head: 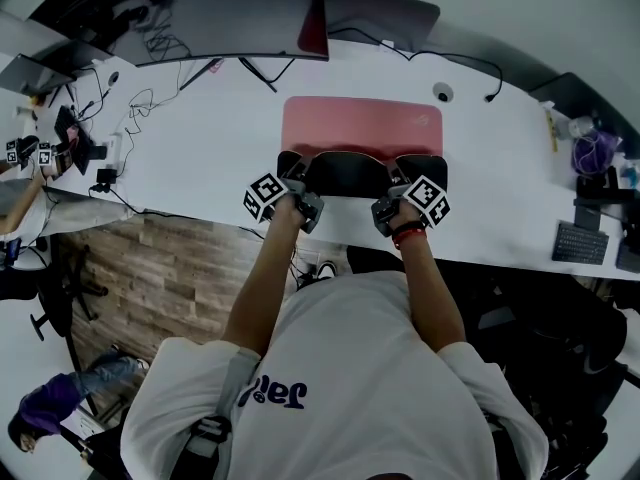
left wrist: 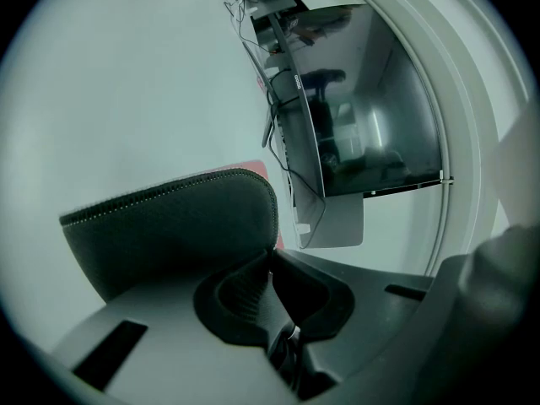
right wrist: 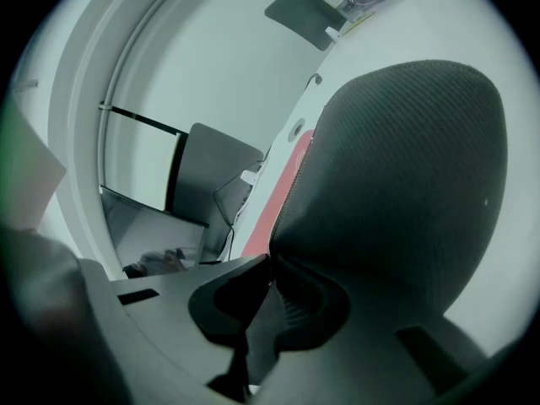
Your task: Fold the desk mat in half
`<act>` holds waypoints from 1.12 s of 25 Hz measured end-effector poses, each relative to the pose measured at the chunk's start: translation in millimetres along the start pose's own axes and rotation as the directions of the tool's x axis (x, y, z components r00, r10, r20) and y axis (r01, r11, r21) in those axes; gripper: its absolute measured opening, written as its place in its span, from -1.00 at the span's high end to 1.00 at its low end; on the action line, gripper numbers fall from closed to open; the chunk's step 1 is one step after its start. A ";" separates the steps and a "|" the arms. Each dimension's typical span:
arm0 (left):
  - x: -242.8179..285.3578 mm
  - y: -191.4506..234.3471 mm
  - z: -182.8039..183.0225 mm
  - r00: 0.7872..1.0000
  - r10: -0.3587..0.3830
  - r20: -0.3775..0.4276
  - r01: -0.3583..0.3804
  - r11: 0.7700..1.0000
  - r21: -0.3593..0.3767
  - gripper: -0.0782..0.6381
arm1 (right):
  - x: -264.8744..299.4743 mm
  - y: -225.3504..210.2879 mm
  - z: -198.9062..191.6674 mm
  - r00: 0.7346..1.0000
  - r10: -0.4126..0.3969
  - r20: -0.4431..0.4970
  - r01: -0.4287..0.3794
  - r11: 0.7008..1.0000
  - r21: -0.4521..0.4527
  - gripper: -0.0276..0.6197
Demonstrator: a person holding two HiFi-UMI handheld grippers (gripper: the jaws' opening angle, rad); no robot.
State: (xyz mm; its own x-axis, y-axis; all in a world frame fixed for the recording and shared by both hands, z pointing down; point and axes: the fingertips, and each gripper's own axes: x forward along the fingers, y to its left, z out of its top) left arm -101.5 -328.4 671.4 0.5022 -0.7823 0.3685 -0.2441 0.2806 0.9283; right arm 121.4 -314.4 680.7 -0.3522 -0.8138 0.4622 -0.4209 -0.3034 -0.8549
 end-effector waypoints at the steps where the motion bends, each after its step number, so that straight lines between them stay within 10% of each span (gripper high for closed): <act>1: 1.8 -0.9 1.1 1.000 -0.001 0.001 0.001 1.000 0.000 0.69 | 1.9 0.7 1.5 1.000 0.001 0.000 -0.001 1.000 0.001 0.79; 28: 50.8 -18.9 32.4 0.999 -0.020 0.039 0.020 1.000 -0.001 0.69 | 50.9 18.3 39.5 1.000 0.030 -0.003 -0.030 1.000 0.009 0.79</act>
State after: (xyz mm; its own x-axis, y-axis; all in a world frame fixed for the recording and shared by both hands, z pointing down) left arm -98.2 -391.4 670.9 0.4740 -0.8091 0.3475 -0.2326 0.2655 0.9356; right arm 128.7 -380.9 679.2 -0.3670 -0.8211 0.4372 -0.4027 -0.2834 -0.8704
